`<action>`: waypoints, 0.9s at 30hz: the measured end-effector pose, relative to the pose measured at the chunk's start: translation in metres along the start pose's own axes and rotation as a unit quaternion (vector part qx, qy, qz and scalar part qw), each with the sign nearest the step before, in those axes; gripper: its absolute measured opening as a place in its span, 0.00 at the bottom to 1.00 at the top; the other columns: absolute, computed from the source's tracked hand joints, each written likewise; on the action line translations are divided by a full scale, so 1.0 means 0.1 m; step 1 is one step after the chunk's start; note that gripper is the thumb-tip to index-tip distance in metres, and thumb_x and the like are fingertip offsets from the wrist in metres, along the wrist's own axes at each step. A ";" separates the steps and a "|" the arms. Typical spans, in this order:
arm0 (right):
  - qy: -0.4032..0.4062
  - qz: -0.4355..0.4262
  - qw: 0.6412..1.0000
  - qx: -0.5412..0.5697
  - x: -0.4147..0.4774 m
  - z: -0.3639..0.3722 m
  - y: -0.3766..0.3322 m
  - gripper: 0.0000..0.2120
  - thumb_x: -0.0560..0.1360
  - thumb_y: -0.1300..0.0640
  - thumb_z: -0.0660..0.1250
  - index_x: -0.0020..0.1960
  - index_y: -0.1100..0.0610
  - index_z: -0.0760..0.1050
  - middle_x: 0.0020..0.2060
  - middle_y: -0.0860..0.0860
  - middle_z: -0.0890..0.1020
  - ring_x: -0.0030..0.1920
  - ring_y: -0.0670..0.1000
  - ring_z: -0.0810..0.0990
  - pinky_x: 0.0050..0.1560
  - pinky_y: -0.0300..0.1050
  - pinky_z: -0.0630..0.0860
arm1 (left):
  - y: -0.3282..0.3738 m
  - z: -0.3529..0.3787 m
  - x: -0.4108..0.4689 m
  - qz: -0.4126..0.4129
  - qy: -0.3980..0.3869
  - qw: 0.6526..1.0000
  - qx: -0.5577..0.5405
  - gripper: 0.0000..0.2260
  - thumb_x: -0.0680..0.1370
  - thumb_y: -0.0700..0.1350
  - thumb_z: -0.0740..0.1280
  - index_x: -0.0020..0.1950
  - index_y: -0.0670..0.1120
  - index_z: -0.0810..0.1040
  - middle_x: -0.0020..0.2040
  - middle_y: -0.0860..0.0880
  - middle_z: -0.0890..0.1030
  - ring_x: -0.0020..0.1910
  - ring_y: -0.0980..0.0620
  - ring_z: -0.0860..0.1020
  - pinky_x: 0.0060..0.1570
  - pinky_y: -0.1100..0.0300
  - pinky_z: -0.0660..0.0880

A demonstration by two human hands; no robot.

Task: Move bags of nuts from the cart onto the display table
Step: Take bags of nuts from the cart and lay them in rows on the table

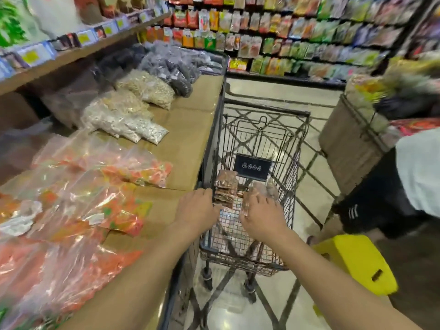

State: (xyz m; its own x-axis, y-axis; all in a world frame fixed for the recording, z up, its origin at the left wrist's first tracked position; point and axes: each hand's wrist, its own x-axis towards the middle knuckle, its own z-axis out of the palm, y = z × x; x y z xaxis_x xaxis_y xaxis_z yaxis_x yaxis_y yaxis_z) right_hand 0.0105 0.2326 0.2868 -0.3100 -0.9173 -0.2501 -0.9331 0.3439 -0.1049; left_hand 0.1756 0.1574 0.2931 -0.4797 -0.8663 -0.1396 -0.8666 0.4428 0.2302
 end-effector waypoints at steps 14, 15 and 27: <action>-0.043 0.075 0.995 0.054 1.48 0.37 0.84 0.35 0.84 0.41 0.59 0.85 0.58 0.57 0.81 0.59 0.65 0.81 0.61 0.63 0.81 0.62 0.63 | 0.31 0.63 1.74 0.016 -0.081 0.997 -0.008 0.20 0.84 0.59 0.61 0.70 0.47 0.75 0.66 0.47 0.80 0.65 0.43 0.78 0.62 0.46 0.78; -0.045 0.073 0.994 0.066 1.64 0.42 0.92 0.35 0.84 0.41 0.59 0.84 0.58 0.57 0.81 0.59 0.66 0.81 0.60 0.64 0.80 0.62 0.64 | 0.33 0.68 1.88 0.006 -0.089 0.996 -0.012 0.20 0.84 0.58 0.60 0.70 0.47 0.75 0.66 0.46 0.80 0.64 0.43 0.78 0.62 0.45 0.78; -0.017 0.123 0.970 0.211 2.96 0.77 1.55 0.38 0.82 0.44 0.67 0.85 0.53 0.56 0.83 0.52 0.60 0.78 0.56 0.69 0.78 0.63 0.69 | 0.45 1.26 3.32 -0.094 -0.164 0.980 -0.056 0.21 0.84 0.59 0.61 0.71 0.46 0.74 0.65 0.43 0.80 0.65 0.40 0.78 0.65 0.46 0.77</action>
State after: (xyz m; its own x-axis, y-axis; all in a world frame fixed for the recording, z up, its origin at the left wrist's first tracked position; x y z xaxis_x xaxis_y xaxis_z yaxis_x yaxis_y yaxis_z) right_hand -0.2114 0.0300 0.1228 -0.5009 -0.7926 -0.3476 -0.6720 0.6093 -0.4209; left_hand -0.0395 -0.0811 0.1355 -0.3471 -0.8006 -0.4884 -0.9323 0.2380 0.2724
